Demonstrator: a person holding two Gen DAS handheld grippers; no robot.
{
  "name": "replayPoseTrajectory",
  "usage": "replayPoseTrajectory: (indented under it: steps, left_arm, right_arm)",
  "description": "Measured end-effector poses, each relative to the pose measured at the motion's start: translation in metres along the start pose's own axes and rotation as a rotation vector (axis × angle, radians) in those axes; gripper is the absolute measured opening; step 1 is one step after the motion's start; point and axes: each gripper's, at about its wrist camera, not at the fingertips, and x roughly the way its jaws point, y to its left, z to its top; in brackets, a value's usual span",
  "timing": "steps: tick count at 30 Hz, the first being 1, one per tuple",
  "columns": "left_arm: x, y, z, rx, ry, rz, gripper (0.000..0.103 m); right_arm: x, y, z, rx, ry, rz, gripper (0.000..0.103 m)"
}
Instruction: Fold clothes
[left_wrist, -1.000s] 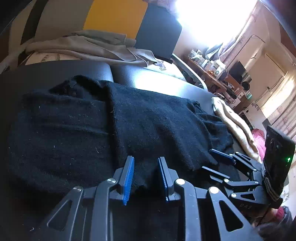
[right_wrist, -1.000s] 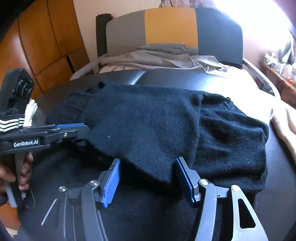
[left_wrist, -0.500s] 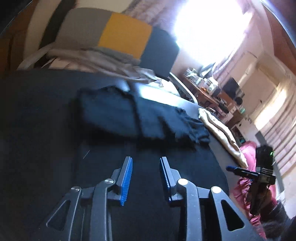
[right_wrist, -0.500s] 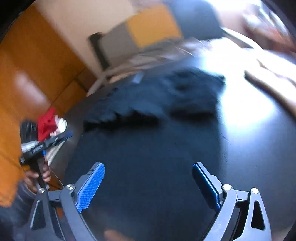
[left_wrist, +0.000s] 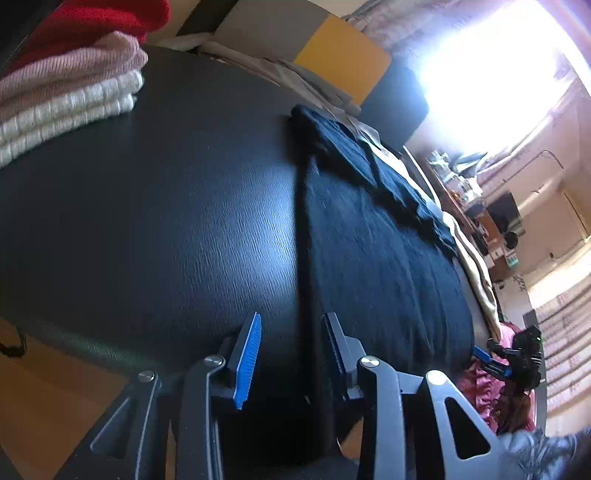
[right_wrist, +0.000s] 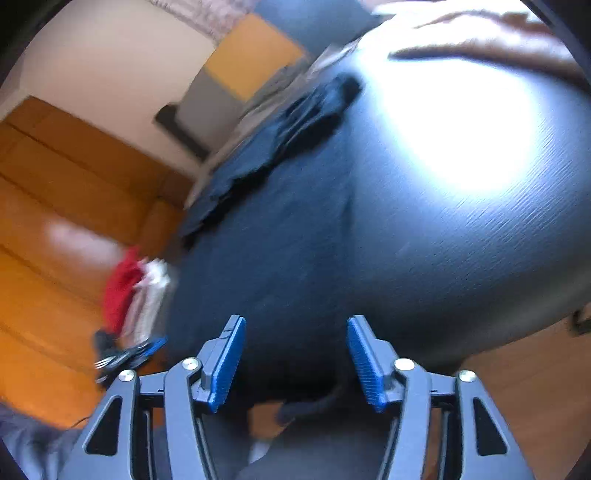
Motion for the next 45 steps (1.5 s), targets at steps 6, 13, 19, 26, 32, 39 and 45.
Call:
replayPoseTrajectory:
  steps: [6,13,19,26,32,39,45]
  left_arm:
    - [0.003,-0.007,-0.013,0.060,0.050,-0.045,0.043]
    - [0.012,-0.028,-0.022,0.173,0.086,-0.018,0.044]
    - [0.019,-0.033,-0.031,0.161,0.141,-0.004,0.044]
    - [0.057,-0.045,-0.056,0.135,0.274,0.071,0.019]
    - [0.029,-0.052,-0.044,0.142,0.204,-0.048,0.007]
    - [-0.014,-0.060,0.004,0.114,0.076,-0.300,0.007]
    - [-0.015,-0.072,0.063,0.094,0.006,-0.460,0.007]
  right_arm:
    - [0.025,-0.002,-0.023,0.007,0.075,0.050,0.056]
    - [0.050,-0.003,-0.025,-0.001,0.138,0.050,0.056]
    - [0.072,0.001,-0.026,0.025,0.212,-0.009,0.067]
    - [0.075,0.028,-0.026,-0.088,0.213,-0.169,0.007]
    - [0.066,0.052,-0.027,-0.149,0.178,-0.132,0.007]
    - [0.041,0.075,-0.011,-0.146,0.112,0.026,0.007]
    - [0.025,0.105,0.017,-0.139,0.009,0.152,0.007]
